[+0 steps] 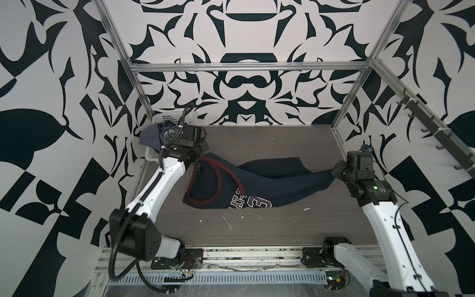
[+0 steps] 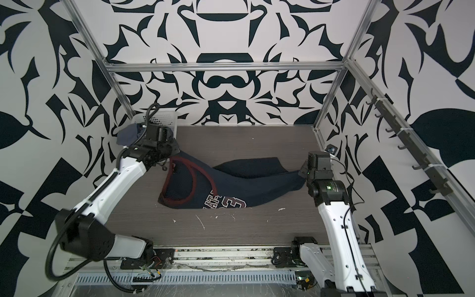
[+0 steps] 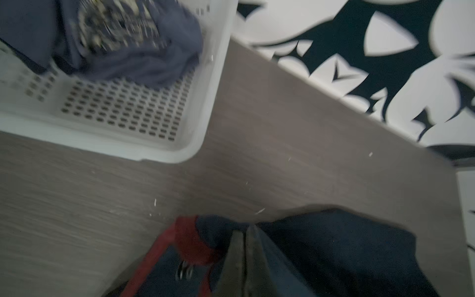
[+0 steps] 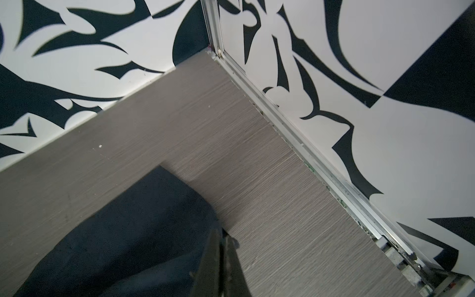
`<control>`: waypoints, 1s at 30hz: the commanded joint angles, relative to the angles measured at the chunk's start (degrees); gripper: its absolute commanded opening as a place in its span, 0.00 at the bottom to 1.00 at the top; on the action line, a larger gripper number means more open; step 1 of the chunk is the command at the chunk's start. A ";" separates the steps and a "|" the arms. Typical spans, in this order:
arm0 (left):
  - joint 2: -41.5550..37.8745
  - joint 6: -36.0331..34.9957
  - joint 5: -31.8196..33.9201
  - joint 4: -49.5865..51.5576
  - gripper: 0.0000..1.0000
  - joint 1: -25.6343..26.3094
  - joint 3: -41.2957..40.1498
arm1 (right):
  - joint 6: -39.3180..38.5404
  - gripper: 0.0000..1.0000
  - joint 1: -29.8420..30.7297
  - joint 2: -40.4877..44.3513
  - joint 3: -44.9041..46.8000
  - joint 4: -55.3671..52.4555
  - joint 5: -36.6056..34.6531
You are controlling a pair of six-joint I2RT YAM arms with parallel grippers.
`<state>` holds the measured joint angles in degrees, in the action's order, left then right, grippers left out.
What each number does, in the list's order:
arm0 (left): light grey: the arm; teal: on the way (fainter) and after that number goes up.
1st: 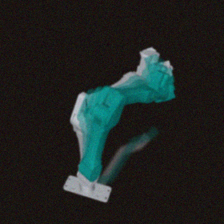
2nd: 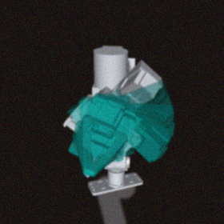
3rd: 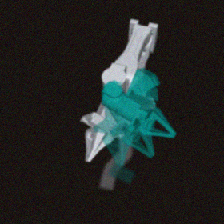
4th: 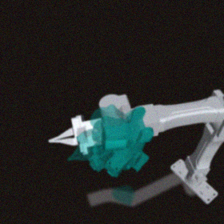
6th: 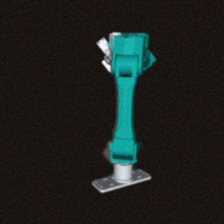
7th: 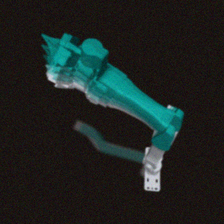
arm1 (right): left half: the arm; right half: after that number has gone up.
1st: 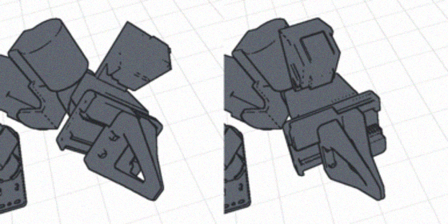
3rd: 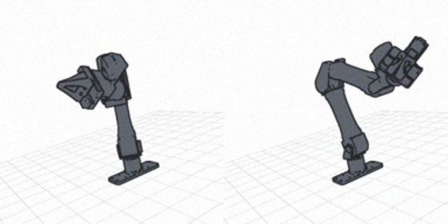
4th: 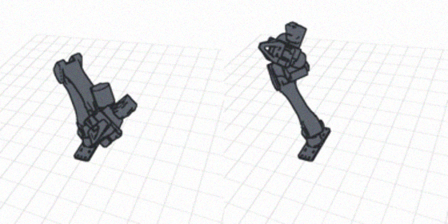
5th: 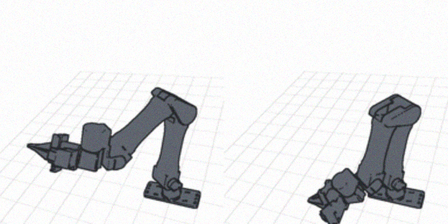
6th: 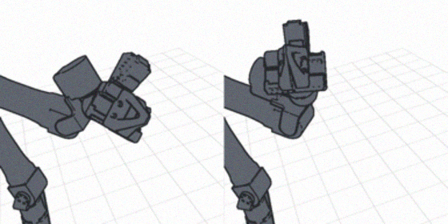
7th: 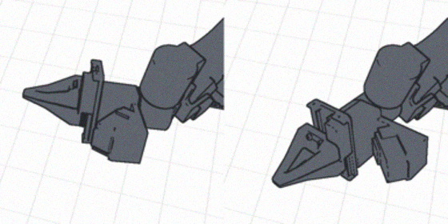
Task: Fold and stack tank tops
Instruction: Smooth out the tank top at the center of the table.
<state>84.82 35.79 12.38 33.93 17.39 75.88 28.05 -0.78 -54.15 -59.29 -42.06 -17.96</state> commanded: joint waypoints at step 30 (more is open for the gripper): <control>26.68 4.35 -13.64 4.28 0.61 21.47 14.29 | 1.17 0.00 -5.81 -16.85 1.96 11.74 8.82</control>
<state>110.02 37.76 2.37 39.79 38.13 91.15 29.39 -6.42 -73.25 -58.11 -31.42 -9.17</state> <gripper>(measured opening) 0.614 0.056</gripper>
